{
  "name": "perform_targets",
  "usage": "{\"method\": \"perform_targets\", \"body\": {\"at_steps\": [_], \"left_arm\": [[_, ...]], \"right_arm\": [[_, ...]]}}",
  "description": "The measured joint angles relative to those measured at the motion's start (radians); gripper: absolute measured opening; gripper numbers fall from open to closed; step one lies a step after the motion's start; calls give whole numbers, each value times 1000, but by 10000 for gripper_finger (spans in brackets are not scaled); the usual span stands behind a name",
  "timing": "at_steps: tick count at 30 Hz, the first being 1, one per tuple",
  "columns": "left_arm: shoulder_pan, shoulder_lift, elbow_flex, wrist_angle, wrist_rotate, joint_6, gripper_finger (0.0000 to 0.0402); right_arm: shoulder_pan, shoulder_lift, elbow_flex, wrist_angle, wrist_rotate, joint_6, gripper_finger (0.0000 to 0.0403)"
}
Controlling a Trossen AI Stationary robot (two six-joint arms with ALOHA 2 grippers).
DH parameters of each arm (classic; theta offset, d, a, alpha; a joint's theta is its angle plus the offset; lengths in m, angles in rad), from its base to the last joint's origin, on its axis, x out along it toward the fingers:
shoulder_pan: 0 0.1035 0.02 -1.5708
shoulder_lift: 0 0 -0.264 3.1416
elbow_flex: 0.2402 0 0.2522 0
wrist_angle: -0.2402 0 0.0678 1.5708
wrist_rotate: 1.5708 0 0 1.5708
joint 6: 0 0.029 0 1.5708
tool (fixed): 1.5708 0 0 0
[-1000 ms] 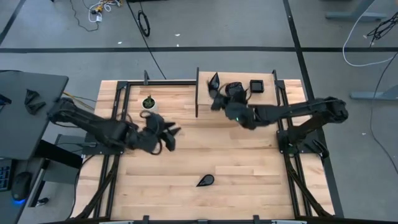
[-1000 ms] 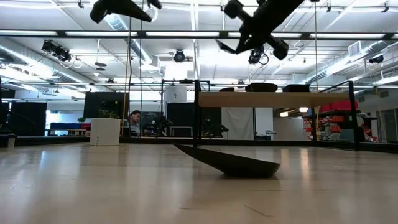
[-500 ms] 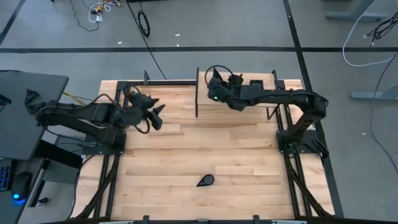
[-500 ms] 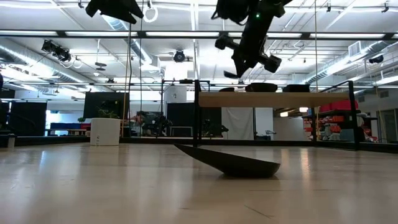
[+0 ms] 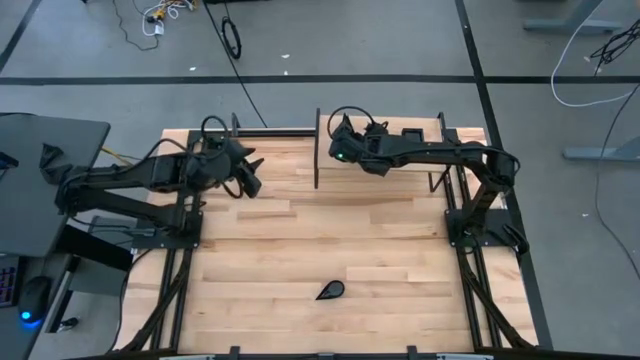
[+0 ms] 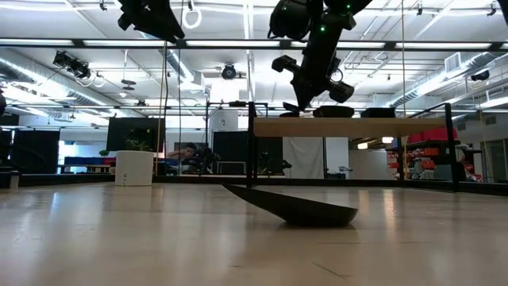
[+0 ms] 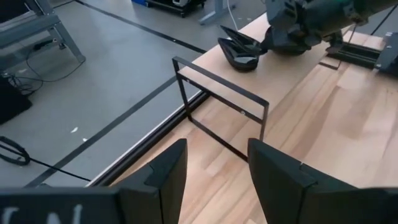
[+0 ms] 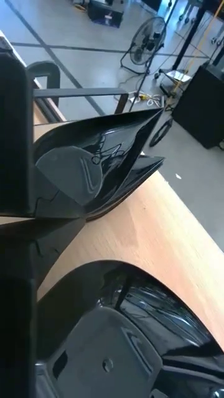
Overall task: Pick & Place Mini shaped plates
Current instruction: Stack the drop-shaped plate on top of the drop-shaped plate on the shelf
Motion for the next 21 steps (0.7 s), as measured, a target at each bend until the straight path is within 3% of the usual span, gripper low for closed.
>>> {"method": "perform_targets", "body": {"at_steps": [7,15,18,21], "left_arm": [[62,0,0,10,42,36,174],[114,0,0,18,101,46,174],[121,0,0,18,131,46,174],[125,0,0,17,141,46,174]], "right_arm": [[-11,0,0,18,-27,0,18],[-12,0,0,64,-19,-17,77],[-12,-5,-1,106,-17,-106,100],[-12,-31,-1,184,-41,-313,115]]}}
